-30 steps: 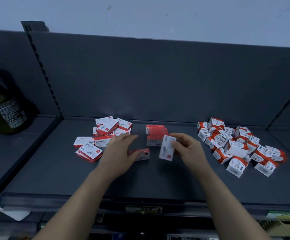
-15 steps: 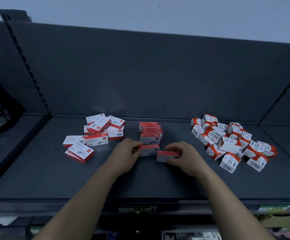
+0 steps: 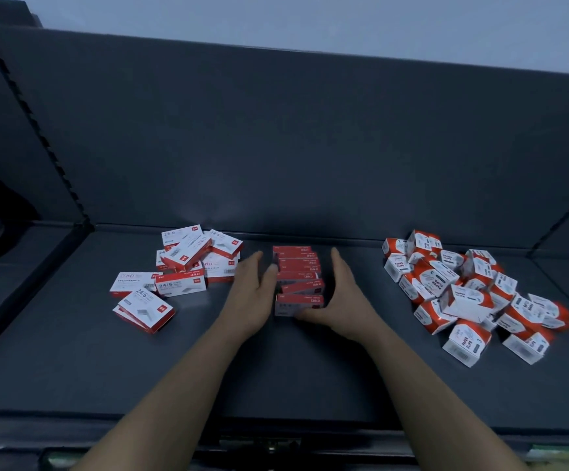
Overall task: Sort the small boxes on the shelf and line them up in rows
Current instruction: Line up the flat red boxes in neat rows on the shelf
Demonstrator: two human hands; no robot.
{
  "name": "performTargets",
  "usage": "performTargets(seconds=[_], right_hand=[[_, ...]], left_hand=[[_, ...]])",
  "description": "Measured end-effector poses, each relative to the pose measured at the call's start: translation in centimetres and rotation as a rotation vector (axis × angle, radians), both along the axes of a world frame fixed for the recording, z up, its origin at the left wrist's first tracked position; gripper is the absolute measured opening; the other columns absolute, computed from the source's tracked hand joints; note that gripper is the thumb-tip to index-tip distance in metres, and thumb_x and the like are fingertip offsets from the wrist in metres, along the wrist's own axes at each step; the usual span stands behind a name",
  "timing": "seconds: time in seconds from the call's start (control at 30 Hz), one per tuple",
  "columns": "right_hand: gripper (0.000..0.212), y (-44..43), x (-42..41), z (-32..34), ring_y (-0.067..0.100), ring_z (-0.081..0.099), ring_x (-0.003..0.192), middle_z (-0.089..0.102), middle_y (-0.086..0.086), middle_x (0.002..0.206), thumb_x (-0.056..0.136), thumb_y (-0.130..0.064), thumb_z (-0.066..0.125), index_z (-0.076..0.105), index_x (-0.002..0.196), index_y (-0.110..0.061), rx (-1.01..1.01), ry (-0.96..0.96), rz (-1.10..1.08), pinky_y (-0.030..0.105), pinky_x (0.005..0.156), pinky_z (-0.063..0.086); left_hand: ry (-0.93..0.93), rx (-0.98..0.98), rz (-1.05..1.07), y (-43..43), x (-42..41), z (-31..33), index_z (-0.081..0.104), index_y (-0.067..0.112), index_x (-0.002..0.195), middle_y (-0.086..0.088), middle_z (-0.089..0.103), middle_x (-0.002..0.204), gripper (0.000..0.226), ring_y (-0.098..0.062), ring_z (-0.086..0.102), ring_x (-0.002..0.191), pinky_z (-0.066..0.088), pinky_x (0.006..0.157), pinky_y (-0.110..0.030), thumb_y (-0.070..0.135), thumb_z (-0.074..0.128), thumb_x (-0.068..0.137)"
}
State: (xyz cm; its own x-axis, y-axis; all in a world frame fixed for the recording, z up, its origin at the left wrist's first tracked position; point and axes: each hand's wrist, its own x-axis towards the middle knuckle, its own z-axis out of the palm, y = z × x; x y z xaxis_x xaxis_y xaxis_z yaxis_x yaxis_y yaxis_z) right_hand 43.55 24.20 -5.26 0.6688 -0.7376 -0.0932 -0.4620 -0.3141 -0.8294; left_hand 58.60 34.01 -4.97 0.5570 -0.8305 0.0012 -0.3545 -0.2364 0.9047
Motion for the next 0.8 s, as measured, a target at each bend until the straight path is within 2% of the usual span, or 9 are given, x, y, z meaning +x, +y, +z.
performTargets(seconds=[0.07,0.17,0.23,0.33,0.47,0.57,0.67,0.73,0.8], right_hand=[[0.135,-0.6,1.0,0.1,-0.004,0.032,0.129,0.018,-0.009,0.155,0.063,-0.023,0.087,-0.016,0.150,-0.018,0.047,0.014,0.049,-0.003,0.090,0.028],[0.125,-0.6,2.1,0.1,-0.009,0.057,0.098,0.052,-0.008,0.127,0.071,-0.011,0.080,-0.018,0.147,-0.023,0.104,-0.014,0.128,0.005,0.078,0.044],[0.121,-0.6,2.4,-0.1,-0.010,0.059,0.085,0.057,-0.009,0.116,0.076,-0.004,0.073,-0.024,0.144,-0.025,0.125,-0.047,0.158,0.007,0.071,0.047],[0.124,-1.1,2.0,-0.2,-0.003,0.061,0.081,0.058,-0.016,0.103,0.078,-0.004,0.070,-0.034,0.141,-0.023,0.129,-0.020,0.162,0.010,0.070,0.050],[0.130,-2.3,1.9,0.0,-0.001,0.063,0.081,0.058,-0.015,0.107,0.075,-0.008,0.076,-0.035,0.141,-0.028,0.140,-0.003,0.141,0.008,0.068,0.049],[0.131,-2.7,2.8,-0.2,0.003,0.061,0.085,0.049,0.003,0.131,0.073,-0.005,0.075,-0.035,0.141,-0.027,0.143,0.028,0.196,0.014,0.069,0.051],[0.139,-3.0,2.7,0.1,0.006,0.055,0.106,0.013,-0.008,0.152,0.066,-0.011,0.082,-0.033,0.142,-0.027,0.127,0.061,0.219,0.011,0.074,0.050],[0.143,-3.5,2.2,0.4,0.007,0.042,0.124,0.001,-0.014,0.153,0.061,-0.017,0.087,-0.030,0.144,-0.026,0.083,0.083,0.211,0.007,0.081,0.043],[0.141,-3.6,2.1,0.7,0.007,0.038,0.127,0.004,-0.014,0.154,0.061,-0.018,0.087,-0.023,0.147,-0.027,0.080,0.101,0.214,0.003,0.080,0.039]], left_hand=[[0.177,-0.016,-0.004,-1.0,-0.7,0.0,0.018,0.018,0.152,0.004,0.022,0.156,0.059,-0.008,0.025,0.140,0.016,0.107,-0.018,0.042,0.035,0.101],[0.398,-0.078,-0.023,-2.6,-1.4,-0.3,0.021,0.028,0.151,0.007,0.036,0.149,0.055,-0.007,0.042,0.129,0.029,0.111,-0.026,0.046,0.033,0.100],[0.418,-0.101,-0.040,-3.1,-1.6,-0.8,0.027,0.029,0.149,0.008,0.041,0.146,0.051,-0.008,0.043,0.131,0.029,0.115,-0.033,0.045,0.033,0.101],[0.452,-0.102,-0.040,-3.1,-1.0,-1.1,0.030,0.030,0.148,0.009,0.043,0.145,0.054,-0.007,0.043,0.131,0.029,0.115,-0.033,0.051,0.035,0.098],[0.477,-0.091,0.025,-3.7,0.4,-1.2,0.034,0.032,0.146,0.012,0.041,0.148,0.090,-0.004,0.042,0.132,0.028,0.116,-0.036,0.084,0.039,0.072],[0.502,-0.073,-0.005,-4.5,-0.1,-1.0,0.030,0.028,0.148,0.004,0.041,0.148,0.069,-0.010,0.044,0.131,0.031,0.115,-0.037,0.064,0.040,0.090],[0.484,-0.094,-0.033,-4.3,0.0,-0.8,0.026,0.028,0.150,0.007,0.036,0.150,0.059,-0.008,0.041,0.132,0.028,0.115,-0.033,0.051,0.039,0.097],[0.456,-0.075,-0.105,-3.4,1.1,-0.3,0.025,0.029,0.149,0.017,0.035,0.146,0.065,0.001,0.039,0.128,0.027,0.110,-0.024,0.051,0.049,0.093],[0.407,0.009,-0.247,-2.7,2.5,-0.1,0.026,0.029,0.148,0.017,0.042,0.142,0.088,0.003,0.045,0.123,0.032,0.108,-0.025,0.048,0.073,0.076]])
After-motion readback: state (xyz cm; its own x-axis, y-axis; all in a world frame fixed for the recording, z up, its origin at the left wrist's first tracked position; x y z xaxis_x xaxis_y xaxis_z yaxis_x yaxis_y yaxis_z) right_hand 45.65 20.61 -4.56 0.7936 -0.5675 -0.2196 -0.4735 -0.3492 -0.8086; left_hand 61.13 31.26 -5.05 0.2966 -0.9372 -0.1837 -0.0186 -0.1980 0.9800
